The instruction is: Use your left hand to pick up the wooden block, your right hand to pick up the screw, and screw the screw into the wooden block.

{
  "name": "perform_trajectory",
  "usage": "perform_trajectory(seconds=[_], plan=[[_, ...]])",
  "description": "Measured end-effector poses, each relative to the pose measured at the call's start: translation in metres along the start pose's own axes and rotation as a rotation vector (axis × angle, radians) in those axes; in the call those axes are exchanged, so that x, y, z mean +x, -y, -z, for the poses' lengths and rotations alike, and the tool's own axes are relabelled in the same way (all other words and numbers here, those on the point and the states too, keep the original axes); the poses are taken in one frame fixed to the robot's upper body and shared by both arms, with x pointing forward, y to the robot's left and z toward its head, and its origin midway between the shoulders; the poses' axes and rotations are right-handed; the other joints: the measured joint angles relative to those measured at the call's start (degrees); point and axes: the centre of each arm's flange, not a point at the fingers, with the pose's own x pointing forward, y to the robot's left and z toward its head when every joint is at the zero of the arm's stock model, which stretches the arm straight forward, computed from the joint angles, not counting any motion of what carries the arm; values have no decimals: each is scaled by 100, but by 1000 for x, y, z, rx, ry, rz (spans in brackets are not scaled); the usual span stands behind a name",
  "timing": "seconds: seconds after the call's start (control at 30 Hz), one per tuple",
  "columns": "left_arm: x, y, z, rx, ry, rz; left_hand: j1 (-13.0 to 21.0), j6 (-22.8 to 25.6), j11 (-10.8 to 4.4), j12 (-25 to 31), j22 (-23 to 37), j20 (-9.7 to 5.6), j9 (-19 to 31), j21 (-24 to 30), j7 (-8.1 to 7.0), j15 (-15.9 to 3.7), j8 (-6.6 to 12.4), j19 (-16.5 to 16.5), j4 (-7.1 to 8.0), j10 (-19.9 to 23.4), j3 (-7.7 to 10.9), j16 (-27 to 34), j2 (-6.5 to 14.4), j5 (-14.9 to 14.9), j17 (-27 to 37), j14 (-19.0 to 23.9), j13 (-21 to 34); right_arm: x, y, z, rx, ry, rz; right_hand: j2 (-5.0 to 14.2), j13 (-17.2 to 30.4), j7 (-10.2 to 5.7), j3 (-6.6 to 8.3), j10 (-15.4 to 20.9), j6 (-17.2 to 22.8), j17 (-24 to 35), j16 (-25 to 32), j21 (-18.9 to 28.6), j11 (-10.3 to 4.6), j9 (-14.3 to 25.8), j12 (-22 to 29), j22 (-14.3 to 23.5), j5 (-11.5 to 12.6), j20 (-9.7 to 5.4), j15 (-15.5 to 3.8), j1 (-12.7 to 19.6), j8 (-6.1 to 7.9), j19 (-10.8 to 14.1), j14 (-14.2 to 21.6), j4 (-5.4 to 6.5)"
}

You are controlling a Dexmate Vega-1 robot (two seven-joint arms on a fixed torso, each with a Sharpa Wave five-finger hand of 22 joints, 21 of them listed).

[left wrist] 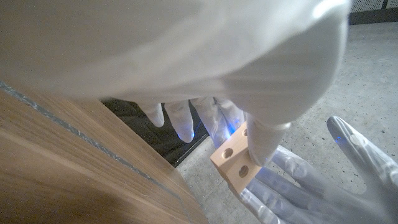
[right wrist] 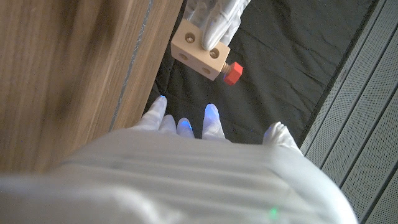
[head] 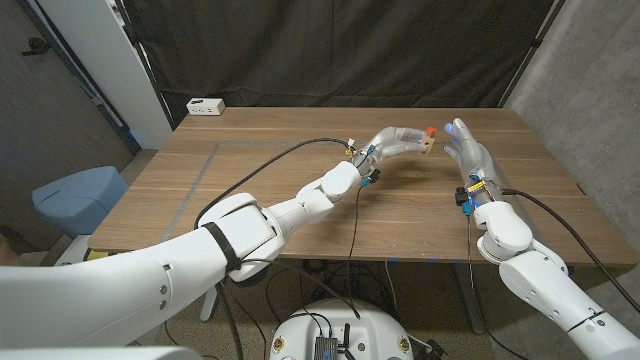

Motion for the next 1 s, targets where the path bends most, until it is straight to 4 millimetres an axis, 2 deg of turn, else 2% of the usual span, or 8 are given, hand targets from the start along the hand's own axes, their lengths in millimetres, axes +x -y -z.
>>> perform_trajectory(seconds=[0.6, 1.0], plan=[[4, 1, 2, -4, -27, 19, 0, 0, -3, 0, 0, 0, 5, 0, 0, 0, 0, 0, 0, -3, 0, 0, -2, -22, 0, 0, 0, -2, -6, 9, 23, -19, -11, 53, 0, 42, 0, -144, 2, -1, 0, -1, 20, 1, 0, 0, 0, 71, 17, -52, 64, -91, -78, 0], [6, 1, 4, -7, -46, 27, 0, 0, 13, 0, 0, 0, 4, 0, 0, 0, 0, 0, 0, 13, 0, 0, -2, 1, 0, 0, 0, -1, -9, 11, 35, -23, -16, 62, 0, 10, 0, -164, 97, -1, 23, 41, 41, 1, 0, 1, 0, 92, 17, -95, 90, -112, -77, 0]])
